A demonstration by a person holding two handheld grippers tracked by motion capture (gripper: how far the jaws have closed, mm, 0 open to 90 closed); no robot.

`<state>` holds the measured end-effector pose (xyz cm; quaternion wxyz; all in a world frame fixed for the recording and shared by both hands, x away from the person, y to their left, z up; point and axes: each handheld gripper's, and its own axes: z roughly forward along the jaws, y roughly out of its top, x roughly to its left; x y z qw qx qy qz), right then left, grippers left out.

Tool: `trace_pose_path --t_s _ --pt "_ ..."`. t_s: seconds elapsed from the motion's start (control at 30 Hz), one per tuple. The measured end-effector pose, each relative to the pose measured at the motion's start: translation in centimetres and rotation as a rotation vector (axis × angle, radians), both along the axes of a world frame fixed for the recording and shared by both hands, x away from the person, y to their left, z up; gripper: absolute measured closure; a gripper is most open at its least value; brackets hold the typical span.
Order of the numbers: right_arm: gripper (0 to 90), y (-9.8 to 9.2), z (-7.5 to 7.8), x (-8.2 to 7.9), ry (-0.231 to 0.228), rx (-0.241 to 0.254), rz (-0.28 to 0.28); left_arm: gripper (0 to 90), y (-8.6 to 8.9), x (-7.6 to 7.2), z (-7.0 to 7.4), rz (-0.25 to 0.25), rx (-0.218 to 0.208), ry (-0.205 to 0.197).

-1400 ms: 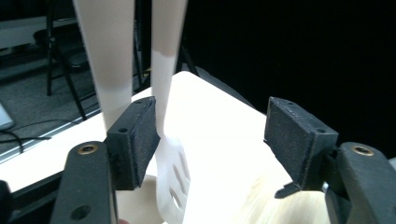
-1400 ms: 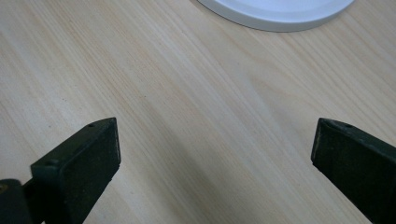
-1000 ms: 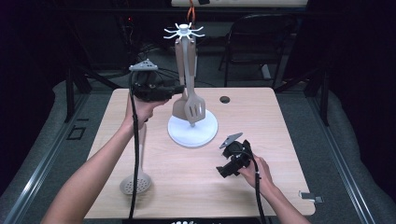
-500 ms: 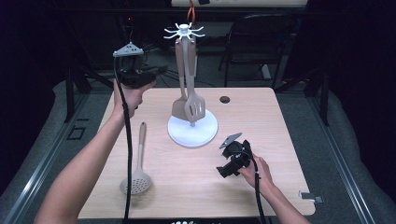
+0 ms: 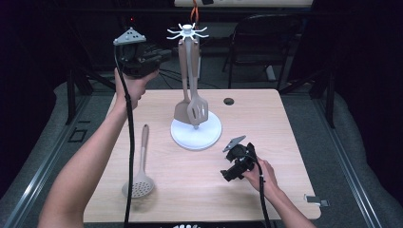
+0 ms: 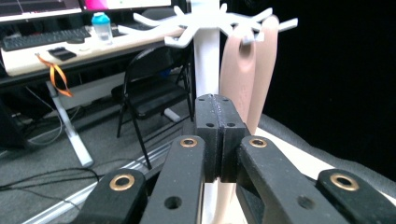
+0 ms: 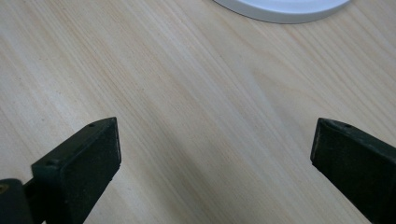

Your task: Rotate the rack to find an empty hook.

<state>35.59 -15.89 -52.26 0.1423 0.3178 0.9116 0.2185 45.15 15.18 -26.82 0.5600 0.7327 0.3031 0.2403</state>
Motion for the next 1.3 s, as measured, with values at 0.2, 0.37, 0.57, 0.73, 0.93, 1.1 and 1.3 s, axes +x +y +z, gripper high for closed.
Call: trace_pose_path --t_s 0.2,0.37,0.57,0.73,0.93,1.1,1.3 --pt "1.2 0.1 -0.2 0.0 -0.003 0.005 0.003 89.9 -0.5 0.5 1.2 0.025 0.013 -0.03" --pt "1.4 0.0 -0.1 0.0 -0.003 0.003 0.001 90.0 -0.6 1.4 1.6 0.052 -0.017 -0.015" --pt "1.5 0.0 0.0 0.0 0.0 -0.017 0.013 90.0 -0.7 2.1 1.8 0.075 -0.012 -0.012" --pt "1.6 0.1 -0.1 0.0 -0.001 -0.009 0.009 89.9 -0.5 2.7 1.8 0.103 -0.006 -0.003" --pt "1.7 0.2 -0.2 -0.1 0.002 -0.002 0.009 90.0 0.0 2.6 1.0 0.098 -0.016 0.009" --pt "1.7 0.2 -0.1 0.0 0.004 -0.018 0.018 90.0 0.4 1.4 0.6 0.071 -0.01 -0.006" --pt "1.8 0.3 -0.4 -0.1 0.004 -0.002 0.006 89.9 0.3 -0.2 1.0 0.028 0.011 -0.037"
